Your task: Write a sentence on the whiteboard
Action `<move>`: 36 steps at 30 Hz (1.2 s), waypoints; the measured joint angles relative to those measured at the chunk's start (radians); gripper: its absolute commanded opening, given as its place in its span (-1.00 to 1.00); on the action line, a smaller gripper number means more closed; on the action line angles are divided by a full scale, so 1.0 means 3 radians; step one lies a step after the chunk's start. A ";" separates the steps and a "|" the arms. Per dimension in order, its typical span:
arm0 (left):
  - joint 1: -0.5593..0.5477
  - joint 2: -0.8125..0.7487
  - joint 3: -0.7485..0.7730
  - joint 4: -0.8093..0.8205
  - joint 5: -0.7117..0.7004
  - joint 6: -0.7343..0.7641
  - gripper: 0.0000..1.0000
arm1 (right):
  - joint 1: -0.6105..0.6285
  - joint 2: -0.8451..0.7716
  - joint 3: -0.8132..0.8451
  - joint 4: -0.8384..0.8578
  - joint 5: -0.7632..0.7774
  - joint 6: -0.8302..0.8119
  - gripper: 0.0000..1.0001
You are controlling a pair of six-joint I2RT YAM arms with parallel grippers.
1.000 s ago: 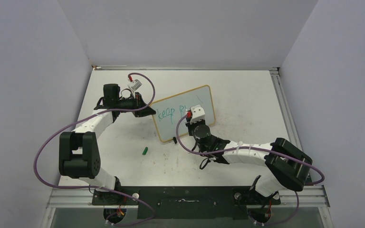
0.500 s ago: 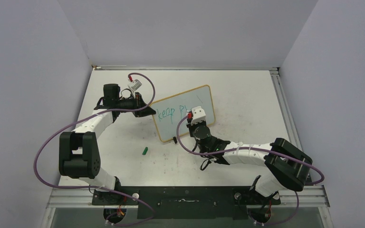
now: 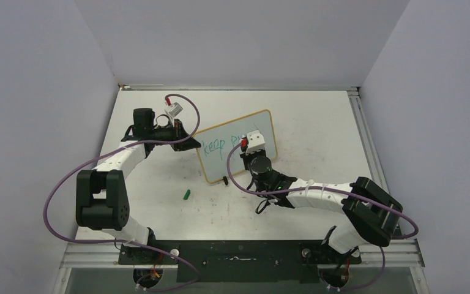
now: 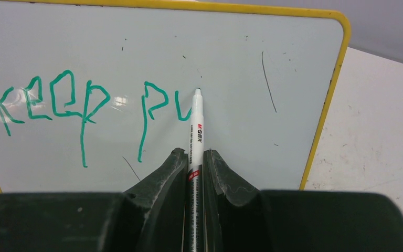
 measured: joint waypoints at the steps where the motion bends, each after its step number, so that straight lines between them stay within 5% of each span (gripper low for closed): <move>1: 0.0000 0.0000 0.0000 0.0000 0.0000 0.0000 -1.00 | -0.0004 0.0000 0.0004 0.0001 0.0000 -0.0005 -0.89; 36: 0.0000 0.0000 0.0001 -0.0010 -0.0001 0.0009 -1.00 | -0.0015 -0.0290 -0.0258 -0.0141 0.0013 0.0214 -0.89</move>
